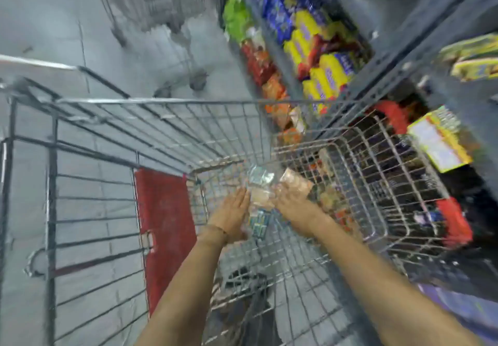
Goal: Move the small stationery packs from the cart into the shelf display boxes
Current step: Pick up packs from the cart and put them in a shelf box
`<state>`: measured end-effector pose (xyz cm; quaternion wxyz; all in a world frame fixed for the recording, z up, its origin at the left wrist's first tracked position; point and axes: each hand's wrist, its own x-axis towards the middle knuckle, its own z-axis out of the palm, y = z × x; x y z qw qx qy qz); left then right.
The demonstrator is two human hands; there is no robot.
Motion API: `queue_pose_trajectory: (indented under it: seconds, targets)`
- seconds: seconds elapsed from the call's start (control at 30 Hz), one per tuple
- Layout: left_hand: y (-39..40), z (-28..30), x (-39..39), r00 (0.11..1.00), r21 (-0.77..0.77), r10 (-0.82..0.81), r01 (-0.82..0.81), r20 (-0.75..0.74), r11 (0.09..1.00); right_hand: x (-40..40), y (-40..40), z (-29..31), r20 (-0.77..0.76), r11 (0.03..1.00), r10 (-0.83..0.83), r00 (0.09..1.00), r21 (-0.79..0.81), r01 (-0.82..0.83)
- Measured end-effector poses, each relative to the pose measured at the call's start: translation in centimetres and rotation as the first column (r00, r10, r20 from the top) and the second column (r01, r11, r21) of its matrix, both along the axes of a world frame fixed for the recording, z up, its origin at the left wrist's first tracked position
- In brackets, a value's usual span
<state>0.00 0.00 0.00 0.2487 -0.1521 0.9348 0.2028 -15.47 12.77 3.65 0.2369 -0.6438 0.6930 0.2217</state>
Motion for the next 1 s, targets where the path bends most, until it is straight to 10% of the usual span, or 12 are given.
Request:
queue_pose_trajectory:
  seconds: [0.2, 0.6, 1.0]
  targets:
    - [0.5, -5.7, 0.8, 0.989, -0.052, -0.040, 0.048, 0.140, 0.997, -1.3, 0.4, -4.6, -0.121, 0.995, 0.027, 0.992, 0.095, -0.016]
    - [1.5, -10.0, 0.8, 0.995, -0.124, 0.084, -0.090, -0.050, 0.988, -2.5, 1.7, -7.4, -0.189, 0.998, 0.055, 0.981, 0.052, -0.045]
    - [2.7, 8.7, -6.1, 0.975, 0.075, 0.007, 0.010, -0.223, 0.997, -2.5, 4.8, 10.5, 0.171, 0.814, -0.540, 0.824, -0.145, 0.563]
